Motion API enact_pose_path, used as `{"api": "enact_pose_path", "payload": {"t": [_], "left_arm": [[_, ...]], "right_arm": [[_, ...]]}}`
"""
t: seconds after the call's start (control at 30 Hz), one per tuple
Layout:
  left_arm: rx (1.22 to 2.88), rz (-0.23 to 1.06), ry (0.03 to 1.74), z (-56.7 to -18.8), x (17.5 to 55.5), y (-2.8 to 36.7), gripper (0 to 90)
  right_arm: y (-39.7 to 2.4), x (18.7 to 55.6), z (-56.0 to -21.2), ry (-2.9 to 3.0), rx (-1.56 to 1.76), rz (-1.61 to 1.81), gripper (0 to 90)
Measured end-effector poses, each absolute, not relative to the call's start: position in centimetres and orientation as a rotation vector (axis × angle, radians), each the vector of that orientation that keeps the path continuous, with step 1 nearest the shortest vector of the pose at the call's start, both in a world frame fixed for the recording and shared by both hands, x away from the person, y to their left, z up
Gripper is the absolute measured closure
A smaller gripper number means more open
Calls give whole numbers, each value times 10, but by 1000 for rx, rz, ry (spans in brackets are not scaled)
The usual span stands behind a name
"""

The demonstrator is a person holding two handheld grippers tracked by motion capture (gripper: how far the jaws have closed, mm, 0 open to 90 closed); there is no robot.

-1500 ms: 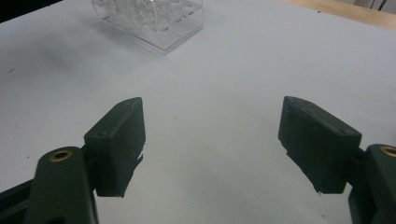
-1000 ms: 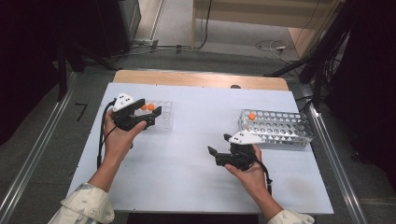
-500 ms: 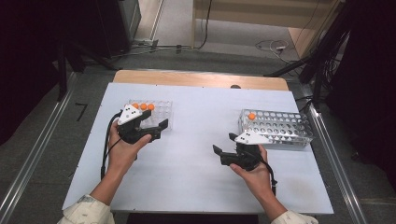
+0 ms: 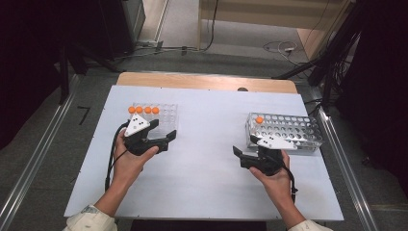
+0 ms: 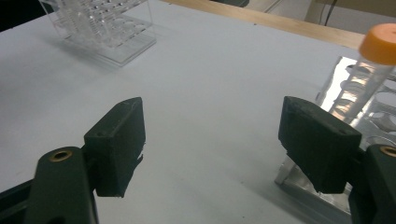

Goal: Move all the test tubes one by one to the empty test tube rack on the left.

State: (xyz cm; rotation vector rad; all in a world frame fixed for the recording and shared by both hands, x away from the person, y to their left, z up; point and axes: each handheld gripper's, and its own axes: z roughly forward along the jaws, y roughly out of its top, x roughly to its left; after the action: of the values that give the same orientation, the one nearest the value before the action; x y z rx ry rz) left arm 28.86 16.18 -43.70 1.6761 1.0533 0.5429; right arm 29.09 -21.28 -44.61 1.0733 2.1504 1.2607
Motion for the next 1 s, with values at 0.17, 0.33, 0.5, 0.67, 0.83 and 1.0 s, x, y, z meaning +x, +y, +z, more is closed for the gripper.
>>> {"api": "enact_pose_path", "payload": {"t": [0.17,0.33,0.5,0.67,0.83,1.0], "left_arm": [[1673,539,1042,-436,287,160,235],[1680,535,1033,-436,285,158,235],[1686,527,1034,-439,285,156,235],[1682,493,1033,-440,286,155,235],[1685,496,1039,-442,287,156,235],[1682,495,1034,-442,287,155,235]], "right_arm": [[-220,295,-446,2116,1098,1250,220],[-228,301,-446,2065,1132,1230,224],[-236,309,-449,2027,1168,1206,226],[-240,320,-451,1989,1182,1192,233],[-241,331,-453,1964,1198,1175,256],[-242,339,-455,1937,1223,1183,282]]}}
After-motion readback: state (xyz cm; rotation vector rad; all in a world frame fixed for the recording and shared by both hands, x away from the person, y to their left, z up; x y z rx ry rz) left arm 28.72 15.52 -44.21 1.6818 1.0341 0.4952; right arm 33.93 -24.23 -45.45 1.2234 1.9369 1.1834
